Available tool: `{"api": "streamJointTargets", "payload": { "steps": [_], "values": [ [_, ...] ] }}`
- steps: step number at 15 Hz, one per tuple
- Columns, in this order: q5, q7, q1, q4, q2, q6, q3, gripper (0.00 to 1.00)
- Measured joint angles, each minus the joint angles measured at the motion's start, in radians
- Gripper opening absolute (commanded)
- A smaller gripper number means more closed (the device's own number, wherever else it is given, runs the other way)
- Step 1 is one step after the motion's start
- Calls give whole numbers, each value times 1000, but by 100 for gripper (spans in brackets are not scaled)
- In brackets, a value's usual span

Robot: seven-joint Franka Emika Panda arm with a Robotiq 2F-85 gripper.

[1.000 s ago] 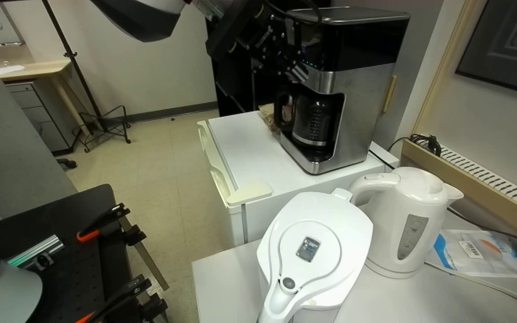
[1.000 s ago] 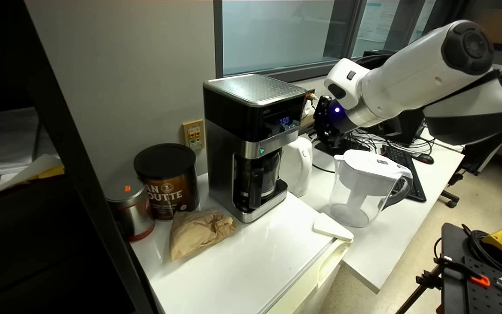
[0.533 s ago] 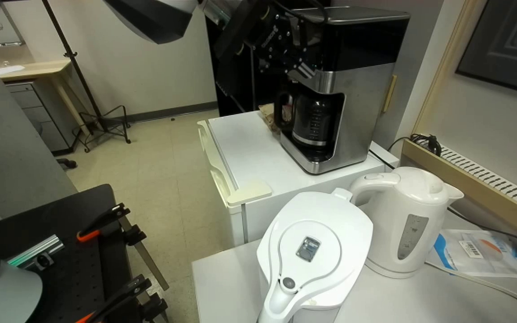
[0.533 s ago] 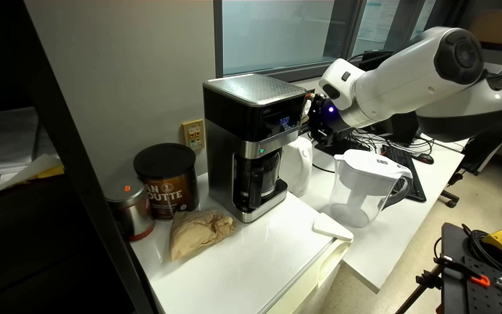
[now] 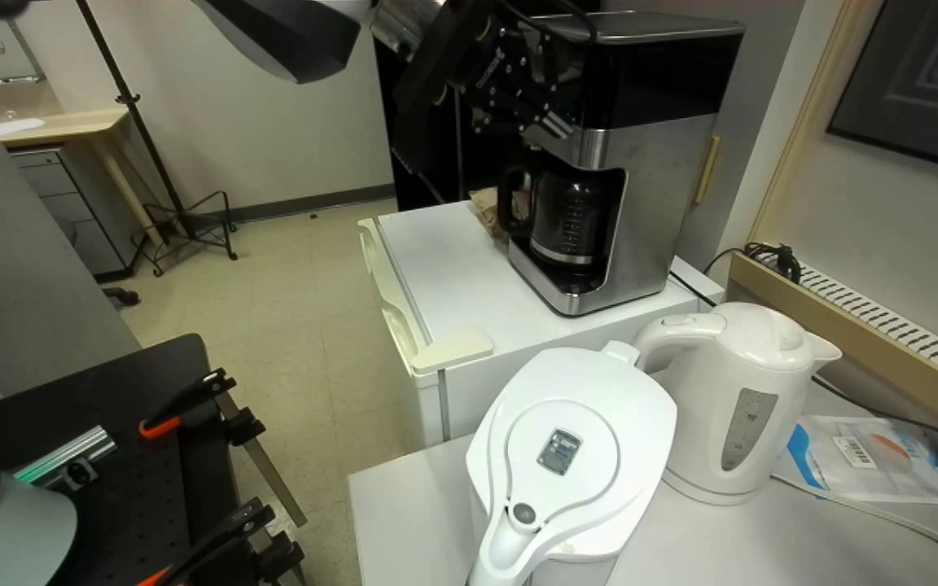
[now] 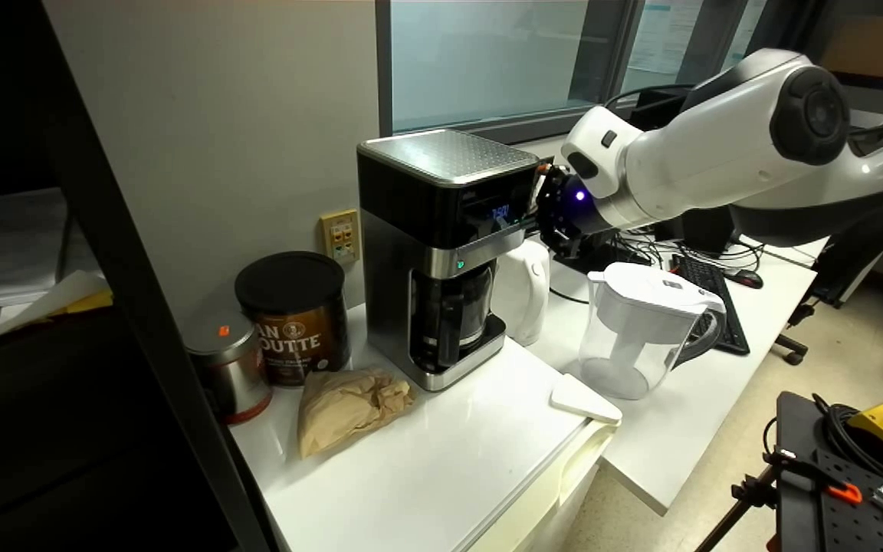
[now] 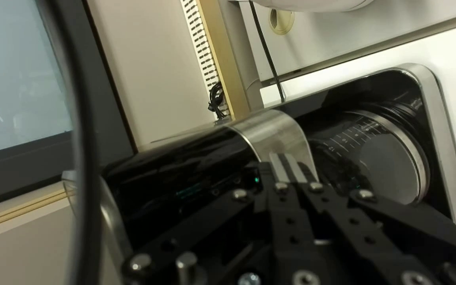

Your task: Press a button on the coffeemaker.

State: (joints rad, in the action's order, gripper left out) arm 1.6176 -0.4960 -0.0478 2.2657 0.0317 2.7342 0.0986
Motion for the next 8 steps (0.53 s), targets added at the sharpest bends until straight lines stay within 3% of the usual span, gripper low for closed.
{"api": "streamJointTargets", "payload": {
  "steps": [8],
  "values": [
    [63, -55, 0, -1, 3, 13, 0, 0]
  ]
}}
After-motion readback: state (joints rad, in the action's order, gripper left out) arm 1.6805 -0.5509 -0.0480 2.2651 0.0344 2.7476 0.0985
